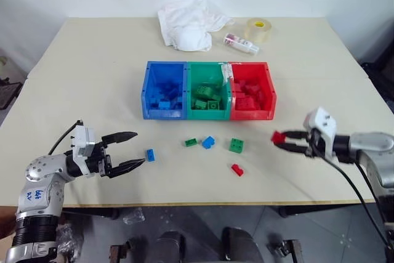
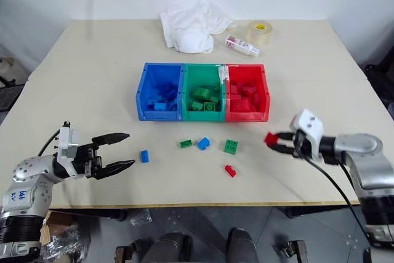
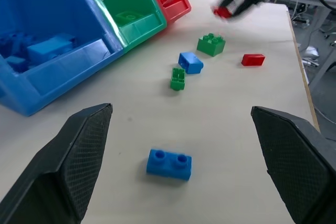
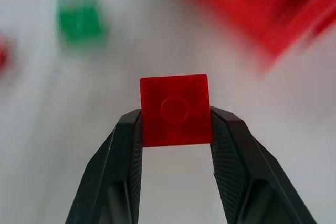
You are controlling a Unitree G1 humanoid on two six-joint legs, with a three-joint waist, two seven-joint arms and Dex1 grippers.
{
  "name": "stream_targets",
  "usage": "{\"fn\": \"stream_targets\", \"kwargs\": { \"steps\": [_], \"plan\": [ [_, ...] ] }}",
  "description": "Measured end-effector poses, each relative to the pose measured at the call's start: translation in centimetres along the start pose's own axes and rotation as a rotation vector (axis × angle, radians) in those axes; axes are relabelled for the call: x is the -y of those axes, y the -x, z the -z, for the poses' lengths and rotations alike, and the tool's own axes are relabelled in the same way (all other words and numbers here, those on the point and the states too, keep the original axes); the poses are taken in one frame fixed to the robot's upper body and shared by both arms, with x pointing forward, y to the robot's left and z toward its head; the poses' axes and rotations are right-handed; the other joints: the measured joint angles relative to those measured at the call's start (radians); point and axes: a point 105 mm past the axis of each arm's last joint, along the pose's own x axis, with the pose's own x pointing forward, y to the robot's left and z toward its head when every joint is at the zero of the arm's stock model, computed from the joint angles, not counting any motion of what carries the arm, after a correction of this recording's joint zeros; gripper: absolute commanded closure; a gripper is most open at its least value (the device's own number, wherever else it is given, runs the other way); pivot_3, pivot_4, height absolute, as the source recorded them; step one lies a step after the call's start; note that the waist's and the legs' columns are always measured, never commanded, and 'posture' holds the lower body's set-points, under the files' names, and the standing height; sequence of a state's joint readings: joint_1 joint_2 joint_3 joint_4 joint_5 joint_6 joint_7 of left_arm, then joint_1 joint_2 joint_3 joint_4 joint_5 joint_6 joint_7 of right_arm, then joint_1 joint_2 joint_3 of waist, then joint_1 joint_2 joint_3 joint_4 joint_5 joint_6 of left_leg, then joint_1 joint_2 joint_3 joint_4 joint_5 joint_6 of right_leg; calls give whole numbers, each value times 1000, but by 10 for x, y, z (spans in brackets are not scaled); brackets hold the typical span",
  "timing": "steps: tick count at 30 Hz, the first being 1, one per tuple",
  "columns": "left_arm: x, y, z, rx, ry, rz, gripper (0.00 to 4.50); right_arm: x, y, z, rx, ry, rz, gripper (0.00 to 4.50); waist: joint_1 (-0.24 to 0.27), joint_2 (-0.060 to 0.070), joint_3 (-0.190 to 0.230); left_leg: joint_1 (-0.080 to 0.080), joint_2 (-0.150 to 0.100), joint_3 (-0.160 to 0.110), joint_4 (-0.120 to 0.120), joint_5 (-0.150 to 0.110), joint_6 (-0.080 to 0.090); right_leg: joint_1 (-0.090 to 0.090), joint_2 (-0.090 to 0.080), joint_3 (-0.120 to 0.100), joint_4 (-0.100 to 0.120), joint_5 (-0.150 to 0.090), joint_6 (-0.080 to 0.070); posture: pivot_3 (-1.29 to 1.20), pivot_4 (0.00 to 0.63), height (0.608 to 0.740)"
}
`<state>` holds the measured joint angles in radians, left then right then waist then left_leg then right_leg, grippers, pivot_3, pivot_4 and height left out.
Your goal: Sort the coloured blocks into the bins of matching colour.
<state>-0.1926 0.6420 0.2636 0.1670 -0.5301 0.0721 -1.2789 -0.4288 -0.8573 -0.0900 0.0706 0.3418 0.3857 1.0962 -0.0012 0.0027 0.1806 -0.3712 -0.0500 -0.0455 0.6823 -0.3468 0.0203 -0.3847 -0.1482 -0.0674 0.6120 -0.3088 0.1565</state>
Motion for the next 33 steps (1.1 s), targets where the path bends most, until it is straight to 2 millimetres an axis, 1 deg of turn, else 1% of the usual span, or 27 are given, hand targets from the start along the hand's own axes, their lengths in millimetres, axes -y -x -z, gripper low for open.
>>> {"fn": "stream_targets", "kwargs": {
  "steps": [2,4,6,9,10,12,15,17,19,22,24,25,27,28,29,30,32,33],
  "plan": [
    [0,-1,0,4,1,-4,0,16,-4,-38,81,63,54,3065,-4,0,0,0,1,0,0,0,-1,-1,1,0,1,0,0,0,150,740],
    [0,-2,0,6,1,-4,0,23,-7,-56,121,88,75,3065,-3,0,0,0,1,0,-1,0,-1,-2,1,0,2,0,0,0,150,740],
    [-1,-3,1,13,2,-18,0,33,-20,-64,151,89,86,3065,-3,0,0,0,0,0,-1,0,-1,-2,0,0,2,0,0,0,150,740],
    [-5,-10,-3,50,-12,-45,0,43,-49,-62,159,75,90,3065,-2,0,0,-1,-1,0,0,0,0,-3,0,0,4,0,0,0,150,740],
    [-6,-12,-4,60,-15,-54,0,46,-60,-62,158,71,91,2312,-3,0,0,-1,-2,0,0,0,0,-5,-1,0,6,0,0,0,150,740],
    [-7,-15,-4,70,-17,-64,0,51,-71,-60,153,69,102,1737,-5,0,0,-3,-2,0,-1,0,0,-8,-1,1,9,0,0,0,150,740],
    [-6,-16,-3,76,-12,-68,0,59,-72,-59,145,94,126,675,-6,0,0,-3,-2,-1,-1,0,0,-8,-1,0,9,0,-1,0,150,740],
    [-5,-16,-3,77,-13,-67,0,60,-71,-61,150,113,128,21,-11,0,0,-3,-3,-1,-1,0,0,-8,-1,0,9,0,0,0,150,740],
    [-5,-17,-4,77,-19,-65,0,58,-70,-61,156,124,115,21,-16,0,0,-3,-3,-1,-1,0,0,-7,-1,0,9,0,-1,0,150,740],
    [-4,-17,-5,78,-27,-59,0,49,-62,-56,154,141,87,21,-19,0,0,-3,-2,-1,-1,0,0,-7,-1,0,10,0,0,0,150,740],
    [-3,-17,-5,77,-28,-55,0,39,-53,-49,146,137,61,21,-20,0,0,-3,-2,-2,-1,0,0,-7,-1,0,10,0,-1,0,150,740],
    [-4,-16,-5,77,-29,-54,0,33,-45,-44,139,131,44,21,-18,0,0,-3,-2,-2,-1,0,0,-8,-1,0,10,0,0,0,150,740],
    [-6,-15,-3,73,-22,-53,0,12,-23,-28,119,109,-10,21,-7,0,0,-3,-2,-2,-1,0,0,-7,-1,0,9,0,0,0,150,740],
    [-6,-14,-2,70,-19,-56,0,3,-14,-24,122,98,-35,21,-2,0,0,-4,-2,-1,-1,0,0,-7,-1,0,9,0,0,0,150,740],
    [-7,-13,-2,65,-20,-52,0,-10,-2,-18,113,78,-69,21,2,0,0,-4,-2,-1,-1,0,0,-7,-1,0,8,0,0,0,150,740],
    [-8,-10,0,55,-15,-57,0,-20,5,-13,97,63,-97,21,3,0,0,-4,-2,-1,0,0,0,-7,-1,0,8,0,0,0,150,740],
    [-9,-9,1,50,-8,-54,0,-35,25,-6,44,43,-113,21,5,0,0,-4,-2,1,1,0,0,-6,-1,1,8,0,0,0,150,740],
    [-9,-8,2,47,-6,-50,0,-38,34,-2,17,33,-110,21,7,0,0,-3,-2,1,2,0,0,-5,-1,1,7,0,0,0,150,740]
  ]
}}
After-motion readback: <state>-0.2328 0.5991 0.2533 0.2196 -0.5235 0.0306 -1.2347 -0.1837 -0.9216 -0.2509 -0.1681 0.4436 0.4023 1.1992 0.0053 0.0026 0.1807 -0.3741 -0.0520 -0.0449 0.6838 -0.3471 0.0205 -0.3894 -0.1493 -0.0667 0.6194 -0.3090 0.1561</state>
